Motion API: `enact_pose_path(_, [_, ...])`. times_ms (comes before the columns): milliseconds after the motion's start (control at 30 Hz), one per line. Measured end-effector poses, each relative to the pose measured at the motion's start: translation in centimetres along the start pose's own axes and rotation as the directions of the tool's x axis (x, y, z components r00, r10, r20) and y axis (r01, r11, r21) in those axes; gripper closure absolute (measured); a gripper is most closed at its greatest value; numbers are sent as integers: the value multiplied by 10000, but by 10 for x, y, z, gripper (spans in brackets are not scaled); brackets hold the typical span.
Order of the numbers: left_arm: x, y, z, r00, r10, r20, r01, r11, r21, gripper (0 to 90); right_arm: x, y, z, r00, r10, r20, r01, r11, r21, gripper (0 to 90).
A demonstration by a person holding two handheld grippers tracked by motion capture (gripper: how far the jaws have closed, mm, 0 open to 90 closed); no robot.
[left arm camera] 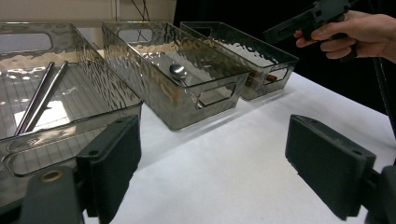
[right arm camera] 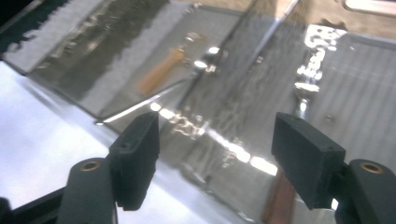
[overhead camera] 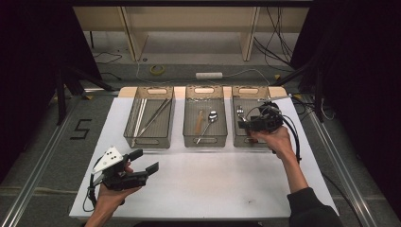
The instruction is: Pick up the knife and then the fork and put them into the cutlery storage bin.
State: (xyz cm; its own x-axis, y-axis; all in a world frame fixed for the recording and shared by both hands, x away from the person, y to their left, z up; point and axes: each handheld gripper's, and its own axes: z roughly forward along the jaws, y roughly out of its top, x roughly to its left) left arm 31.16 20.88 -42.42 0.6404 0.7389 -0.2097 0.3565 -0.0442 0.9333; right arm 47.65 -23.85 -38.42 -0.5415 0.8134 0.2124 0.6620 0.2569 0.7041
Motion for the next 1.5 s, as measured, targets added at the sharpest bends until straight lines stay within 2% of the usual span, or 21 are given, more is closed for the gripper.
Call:
enact_pose_path(367, [-1, 0, 1, 9999, -23, 118, 23, 10000, 24, 177, 34, -22, -15, 9965, -759, -336, 721, 9919, -1044, 304])
enact_pose_path(733, [-1, -1, 2, 9994, -158, 303, 155, 9998, 83, 177, 56, -45, -27, 9894, -1071, -983, 869, 9778, -1909, 281])
enact_pose_path(933, [-2, -1, 3, 9992, -150, 369, 145, 9998, 127, 177, 63, -56, -35, 9841, -1386, -1113, 1106, 9676, -2269, 273])
enact_pose_path(1333, [-4, -1, 4, 9985, -92, 540, 77, 9995, 294, 177, 67, -84, -37, 9803, -1452, -1338, 1076, 9610, -2546, 261])
enact_pose_path(1500, [-5, -1, 4, 9982, -41, 597, 22, 9995, 322, 177, 72, -94, -39, 9767, -1704, -1301, 1319, 9561, -2617, 257])
